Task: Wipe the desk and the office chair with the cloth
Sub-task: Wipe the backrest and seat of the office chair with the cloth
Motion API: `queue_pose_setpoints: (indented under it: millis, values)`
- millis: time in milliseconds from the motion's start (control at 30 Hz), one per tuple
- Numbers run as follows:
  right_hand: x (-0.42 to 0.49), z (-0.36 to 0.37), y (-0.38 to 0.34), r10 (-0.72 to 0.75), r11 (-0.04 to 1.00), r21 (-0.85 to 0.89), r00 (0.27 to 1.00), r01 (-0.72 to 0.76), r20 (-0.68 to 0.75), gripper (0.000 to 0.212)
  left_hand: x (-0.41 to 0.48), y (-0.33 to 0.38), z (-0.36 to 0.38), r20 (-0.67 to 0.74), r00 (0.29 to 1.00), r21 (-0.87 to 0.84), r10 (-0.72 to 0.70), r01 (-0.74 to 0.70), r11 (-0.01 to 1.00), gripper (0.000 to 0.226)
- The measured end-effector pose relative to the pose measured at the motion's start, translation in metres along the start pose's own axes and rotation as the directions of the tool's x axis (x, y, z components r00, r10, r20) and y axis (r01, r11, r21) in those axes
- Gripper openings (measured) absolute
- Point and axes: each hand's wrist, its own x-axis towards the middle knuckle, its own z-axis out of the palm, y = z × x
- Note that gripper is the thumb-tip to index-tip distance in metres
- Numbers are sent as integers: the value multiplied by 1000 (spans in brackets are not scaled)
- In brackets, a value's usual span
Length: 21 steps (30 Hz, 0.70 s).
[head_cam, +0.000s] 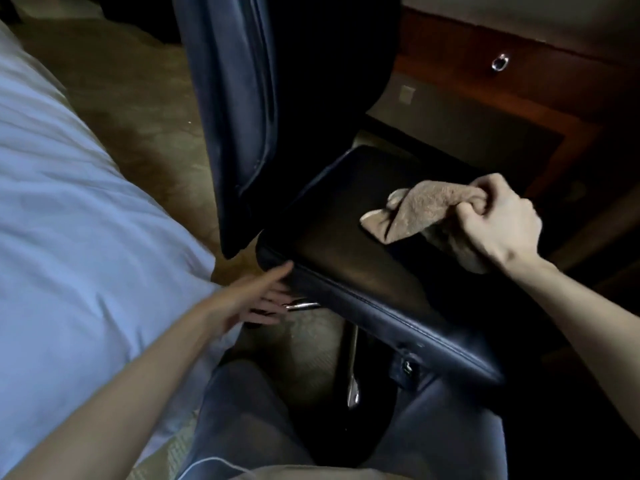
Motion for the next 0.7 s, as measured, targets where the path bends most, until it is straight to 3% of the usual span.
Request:
queue_pose_setpoints:
  millis: [133,233,333,367,533,700]
  values:
    - [-20,-51,19,10,995,94,998,-16,56,50,3,-6,18,50,989,-239,-142,150,959,96]
    - [-38,-65,32,-135,991,44,962,128,236,51,4,-19,41,-23,995,-413,-96,78,907,85]
    - [-63,-38,35,-202,957,-59,795,285,573,80,8,-22,44,-113,992,-634,-57,-28,773,79]
    - [-74,-26,36,-209,948,-68,768,312,605,83,9,-21,45,-104,994,-648,-30,-44,760,78]
    - [-99,-10,55,-228,971,-5,939,238,258,54,17,-18,56,-158,987,-562,39,-123,818,62]
    - [-140,-19,99,-244,968,-71,969,242,-27,43,21,-11,49,-214,976,-534,33,-145,833,48]
